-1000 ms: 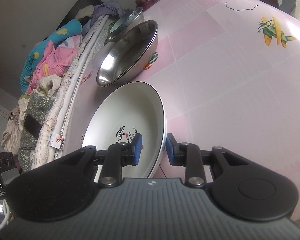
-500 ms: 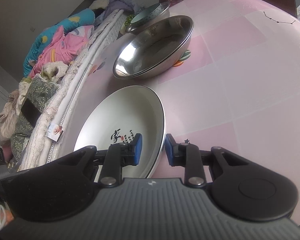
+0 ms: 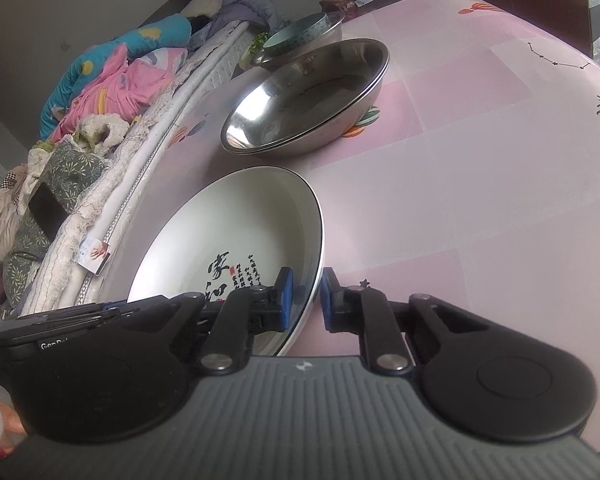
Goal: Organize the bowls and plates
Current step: 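Lift the white calligraphy plate off the table with both tools, then carry the held plate with both tools toward the stacked steel basins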
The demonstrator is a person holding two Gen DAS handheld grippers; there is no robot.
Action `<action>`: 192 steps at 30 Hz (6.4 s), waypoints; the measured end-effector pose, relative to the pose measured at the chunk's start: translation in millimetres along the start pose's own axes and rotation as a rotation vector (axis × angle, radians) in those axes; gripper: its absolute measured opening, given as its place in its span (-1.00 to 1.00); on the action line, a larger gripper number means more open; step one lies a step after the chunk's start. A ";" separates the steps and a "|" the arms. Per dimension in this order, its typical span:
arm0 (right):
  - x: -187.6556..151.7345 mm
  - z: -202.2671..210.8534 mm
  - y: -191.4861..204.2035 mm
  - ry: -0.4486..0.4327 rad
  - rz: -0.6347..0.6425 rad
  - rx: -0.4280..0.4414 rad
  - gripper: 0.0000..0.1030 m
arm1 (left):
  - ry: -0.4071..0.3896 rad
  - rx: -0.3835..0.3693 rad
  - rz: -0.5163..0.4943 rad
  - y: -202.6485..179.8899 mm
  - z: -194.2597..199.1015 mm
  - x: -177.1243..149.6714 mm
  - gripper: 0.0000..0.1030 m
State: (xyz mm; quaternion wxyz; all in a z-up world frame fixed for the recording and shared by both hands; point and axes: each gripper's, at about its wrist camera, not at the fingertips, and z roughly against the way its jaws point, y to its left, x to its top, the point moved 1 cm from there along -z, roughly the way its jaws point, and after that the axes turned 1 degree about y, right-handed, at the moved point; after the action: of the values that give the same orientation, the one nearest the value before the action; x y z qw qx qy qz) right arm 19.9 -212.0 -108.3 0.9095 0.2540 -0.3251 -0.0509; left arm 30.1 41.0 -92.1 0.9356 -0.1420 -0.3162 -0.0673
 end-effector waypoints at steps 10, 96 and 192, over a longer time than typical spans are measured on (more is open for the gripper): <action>5.9 13.8 -10.6 -0.039 0.002 -0.027 -0.75 | 0.021 -0.059 -0.018 -2.7 -3.7 0.4 -0.50; -0.1 15.2 -6.2 -0.103 0.048 -0.123 -0.66 | 0.013 -0.011 -0.101 -35.0 -19.2 15.8 -0.28; -3.6 22.3 -11.0 -0.120 0.033 -0.121 -0.54 | -0.007 0.001 -0.132 -47.3 -23.5 16.3 -0.06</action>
State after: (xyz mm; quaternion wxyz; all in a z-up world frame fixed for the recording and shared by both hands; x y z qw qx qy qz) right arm 4.1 -230.1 -101.1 0.9027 0.1899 -0.3794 -0.0708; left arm 46.2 -11.8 -89.4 0.9281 -0.1204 -0.3281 -0.1282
